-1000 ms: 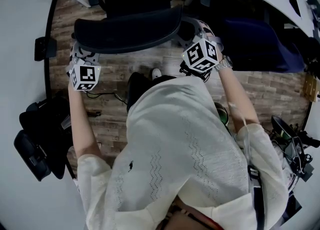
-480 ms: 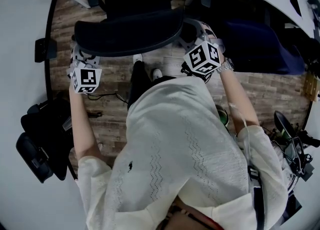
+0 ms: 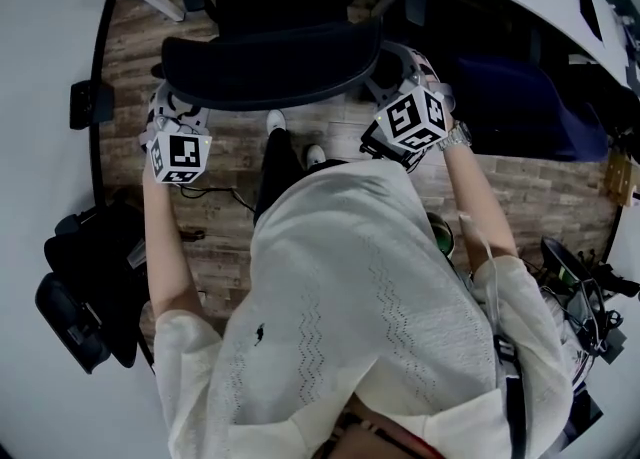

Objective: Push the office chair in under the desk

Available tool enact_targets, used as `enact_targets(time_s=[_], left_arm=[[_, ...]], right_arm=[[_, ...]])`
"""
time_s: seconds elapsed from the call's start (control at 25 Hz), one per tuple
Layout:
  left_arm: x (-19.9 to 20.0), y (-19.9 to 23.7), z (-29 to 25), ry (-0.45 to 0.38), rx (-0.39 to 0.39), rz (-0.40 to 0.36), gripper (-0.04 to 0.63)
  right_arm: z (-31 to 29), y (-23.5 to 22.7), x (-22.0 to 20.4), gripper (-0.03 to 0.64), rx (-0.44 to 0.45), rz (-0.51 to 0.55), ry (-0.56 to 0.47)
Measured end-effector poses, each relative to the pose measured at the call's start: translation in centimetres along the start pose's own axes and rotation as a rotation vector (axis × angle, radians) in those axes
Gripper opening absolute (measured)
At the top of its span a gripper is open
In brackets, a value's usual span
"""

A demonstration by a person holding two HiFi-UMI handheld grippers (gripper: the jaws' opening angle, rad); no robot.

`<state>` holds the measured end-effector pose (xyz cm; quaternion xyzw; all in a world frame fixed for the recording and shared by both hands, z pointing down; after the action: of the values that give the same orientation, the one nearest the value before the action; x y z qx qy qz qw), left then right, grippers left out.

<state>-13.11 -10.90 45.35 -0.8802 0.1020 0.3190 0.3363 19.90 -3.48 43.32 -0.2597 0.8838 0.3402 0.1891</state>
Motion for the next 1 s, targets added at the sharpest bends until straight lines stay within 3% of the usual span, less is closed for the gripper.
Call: enact_targets(time_s=[0.56,1.0], left_arm=[[0.5,4.1,-4.0,-0.002,-0.053,-0.034,0.193],[1.3,7.1,-7.2,-0.036,-0.135,-0.019,0.187]], right_arm=[[-2.8,-3.0,0.8,0.164,0.008,-0.015,-0.045],[-5.3,-6.0,1.2,0.169,-0.003,-0.052,-0.001]])
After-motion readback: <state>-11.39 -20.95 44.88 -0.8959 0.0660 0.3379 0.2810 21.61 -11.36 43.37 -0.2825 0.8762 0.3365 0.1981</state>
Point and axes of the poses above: the fingertips, and each gripper's own axes: z backward along the fingers, y to its left, x out of its top, the point moved 7 cm from there along z, backward along the fingers, and after that the axes turned 10 degrees about y, right-handed, at the moved point
